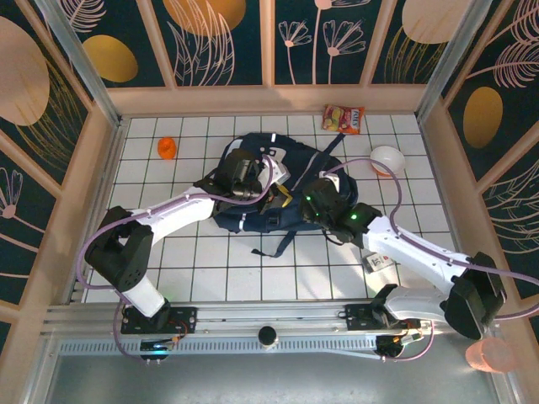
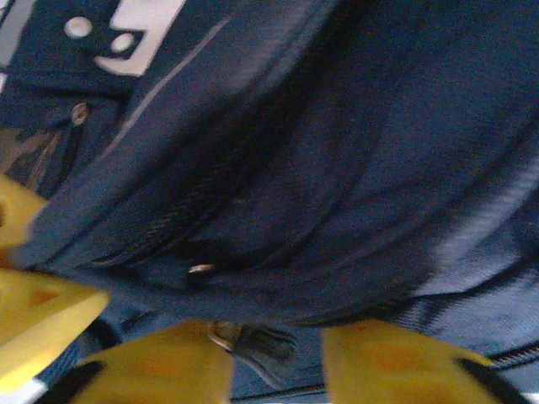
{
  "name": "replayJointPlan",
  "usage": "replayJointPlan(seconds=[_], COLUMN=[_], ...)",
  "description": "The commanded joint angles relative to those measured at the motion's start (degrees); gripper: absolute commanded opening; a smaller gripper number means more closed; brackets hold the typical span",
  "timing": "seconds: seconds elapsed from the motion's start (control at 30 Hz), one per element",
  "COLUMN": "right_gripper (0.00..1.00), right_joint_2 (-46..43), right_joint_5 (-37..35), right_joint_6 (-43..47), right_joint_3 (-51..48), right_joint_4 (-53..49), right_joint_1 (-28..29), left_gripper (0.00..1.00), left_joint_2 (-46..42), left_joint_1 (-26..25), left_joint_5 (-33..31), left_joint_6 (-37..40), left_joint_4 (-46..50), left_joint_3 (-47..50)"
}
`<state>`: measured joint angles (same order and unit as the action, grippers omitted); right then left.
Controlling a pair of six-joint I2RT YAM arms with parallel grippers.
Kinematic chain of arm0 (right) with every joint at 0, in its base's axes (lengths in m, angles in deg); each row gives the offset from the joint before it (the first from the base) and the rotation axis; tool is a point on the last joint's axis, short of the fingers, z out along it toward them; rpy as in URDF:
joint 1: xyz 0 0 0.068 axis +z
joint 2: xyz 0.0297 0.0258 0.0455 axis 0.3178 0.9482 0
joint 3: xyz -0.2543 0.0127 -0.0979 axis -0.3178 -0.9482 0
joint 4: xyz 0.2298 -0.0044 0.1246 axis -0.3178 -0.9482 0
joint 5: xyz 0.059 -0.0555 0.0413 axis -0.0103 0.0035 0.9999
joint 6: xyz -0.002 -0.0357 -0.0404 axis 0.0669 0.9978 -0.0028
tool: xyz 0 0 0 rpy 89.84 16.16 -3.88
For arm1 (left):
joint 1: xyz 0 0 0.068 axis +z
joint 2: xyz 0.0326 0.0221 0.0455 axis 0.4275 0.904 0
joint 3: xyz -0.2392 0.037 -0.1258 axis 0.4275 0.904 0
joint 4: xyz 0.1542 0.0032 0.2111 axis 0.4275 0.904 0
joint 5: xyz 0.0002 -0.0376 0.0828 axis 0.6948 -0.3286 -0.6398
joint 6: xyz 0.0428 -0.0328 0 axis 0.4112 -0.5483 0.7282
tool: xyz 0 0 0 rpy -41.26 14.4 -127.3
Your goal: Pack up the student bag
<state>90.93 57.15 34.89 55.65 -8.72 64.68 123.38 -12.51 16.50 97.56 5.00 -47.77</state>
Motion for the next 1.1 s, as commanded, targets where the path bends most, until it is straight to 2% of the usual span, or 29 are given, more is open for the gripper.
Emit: replayJointPlan(seconds=[0.0, 0.1, 0.43, 0.53, 0.63, 0.73, 0.87, 0.93, 1.07], right_gripper=[0.17, 0.0, 0.0, 0.0, 0.0, 0.0, 0.0, 0.0, 0.0], right_joint_2=[1.2, 0.6, -3.2, -3.3, -3.1, -3.3, -2.6, -1.2, 3.4], right_joint_5=[-6.0, -5.6, 5.5, 8.0, 14.2, 16.9, 16.9, 16.9, 16.9], right_joint_6=[0.0, 1.5, 10.6, 12.7, 14.5, 11.6, 4.1, -0.1, -5.1], right_joint_3=[2.4, 3.0, 0.9, 0.9, 0.0, -1.7, -3.9, -4.7, -3.6], right_joint_4=[-3.0, -5.5, -9.6, -9.2, -6.9, -4.7, -0.6, 2.9, 9.4], right_joint_1=[-0.8, -3.0, -16.6, -17.8, -17.6, -15.2, -6.0, -1.2, 6.4], left_gripper=[0.0, 0.0, 0.0, 0.0, 0.0, 0.0, 0.01, 0.1, 0.4], left_joint_2=[-0.7, -1.0, -3.7, -4.6, -5.6, -6.4, -7.9, -9.1, -11.8], left_joint_1=[-0.1, 0.1, 2.7, 3.2, 3.8, 4.4, 6.8, 9.0, 10.4], left_joint_5=[3.8, 2.2, -3.4, -4.5, -5.3, -8.5, -14.4, -16.1, -20.1], left_joint_6=[-0.7, 2.1, 13.9, 15.9, 16.1, 15.9, 17.0, 17.5, 21.8], left_joint_4=[-2.3, -0.2, 7.4, 8.5, 7.9, 7.7, 7.7, 7.9, 11.3], left_joint_3=[-2.7, -2.4, 0.7, 1.6, 2.9, 4.0, 6.0, 6.3, 8.5])
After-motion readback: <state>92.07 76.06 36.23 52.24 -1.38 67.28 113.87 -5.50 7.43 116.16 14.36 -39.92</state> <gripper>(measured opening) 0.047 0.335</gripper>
